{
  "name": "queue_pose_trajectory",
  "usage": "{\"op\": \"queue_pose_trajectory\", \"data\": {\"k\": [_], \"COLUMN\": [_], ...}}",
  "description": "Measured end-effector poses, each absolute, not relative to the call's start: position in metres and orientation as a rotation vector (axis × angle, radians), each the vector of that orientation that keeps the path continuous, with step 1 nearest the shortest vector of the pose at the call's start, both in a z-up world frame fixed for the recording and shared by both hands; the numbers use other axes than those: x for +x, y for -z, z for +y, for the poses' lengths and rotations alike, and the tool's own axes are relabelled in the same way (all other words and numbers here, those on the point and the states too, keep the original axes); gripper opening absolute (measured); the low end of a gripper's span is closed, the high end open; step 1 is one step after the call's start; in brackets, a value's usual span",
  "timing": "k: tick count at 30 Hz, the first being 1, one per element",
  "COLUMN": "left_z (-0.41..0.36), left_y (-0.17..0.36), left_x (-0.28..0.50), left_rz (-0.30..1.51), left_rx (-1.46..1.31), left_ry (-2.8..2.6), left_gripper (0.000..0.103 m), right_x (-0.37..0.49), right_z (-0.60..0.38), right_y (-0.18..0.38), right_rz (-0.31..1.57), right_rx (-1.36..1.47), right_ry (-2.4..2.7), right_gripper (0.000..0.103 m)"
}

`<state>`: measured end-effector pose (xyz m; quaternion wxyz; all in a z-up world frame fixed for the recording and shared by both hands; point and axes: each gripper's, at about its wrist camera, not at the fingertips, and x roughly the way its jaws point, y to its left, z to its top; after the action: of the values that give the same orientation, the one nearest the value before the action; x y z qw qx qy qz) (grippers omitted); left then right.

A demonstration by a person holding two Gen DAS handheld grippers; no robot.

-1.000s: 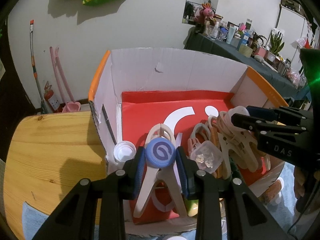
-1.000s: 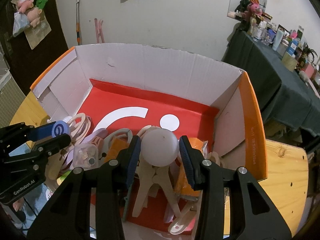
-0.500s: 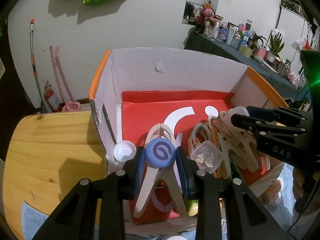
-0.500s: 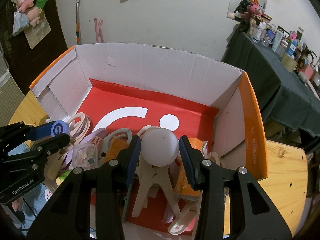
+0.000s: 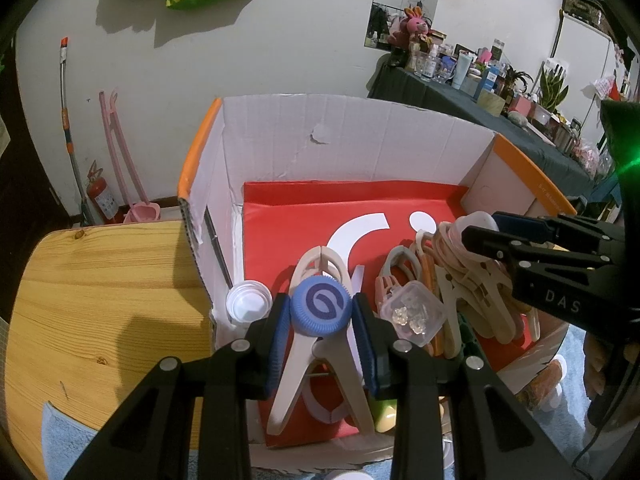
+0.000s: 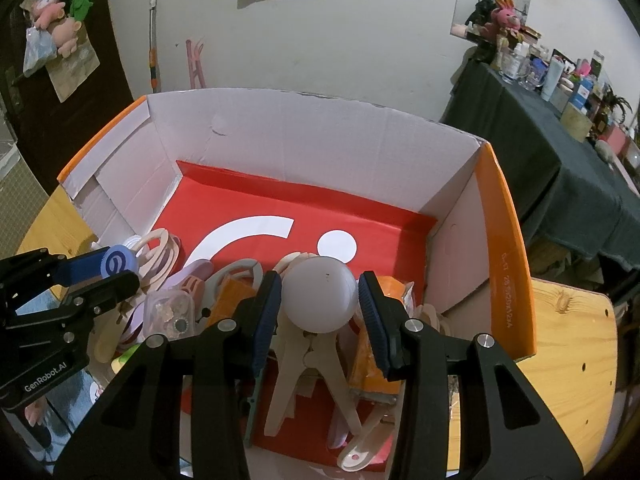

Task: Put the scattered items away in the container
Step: 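Lower the blue cap and white ball into the box and open both tools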

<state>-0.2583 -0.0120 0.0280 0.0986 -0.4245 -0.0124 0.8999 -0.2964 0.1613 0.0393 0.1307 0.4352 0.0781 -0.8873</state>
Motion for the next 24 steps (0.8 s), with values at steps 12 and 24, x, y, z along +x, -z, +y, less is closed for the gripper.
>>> {"op": "queue_pose_trajectory", "data": {"k": [12, 24], "left_z": [-0.0119, -0.0140], "left_y": [-0.0278, -0.0281], "left_x": [-0.2573, -0.2570], "left_rz": [-0.040, -0.047], "left_rx": [-1.258, -1.256], "left_ry": [-2.663, -2.669], "left_gripper": [0.034, 0.037], "right_x": [-0.2984, -0.2965], "right_z": [0.1628, 0.1631], "right_y": [-0.0377, -0.0384], "right_rz": [0.237, 0.246], "right_rx": [1.276, 1.267], "right_ry": [2.579, 2.586], "right_gripper": [0.039, 0.051]}}
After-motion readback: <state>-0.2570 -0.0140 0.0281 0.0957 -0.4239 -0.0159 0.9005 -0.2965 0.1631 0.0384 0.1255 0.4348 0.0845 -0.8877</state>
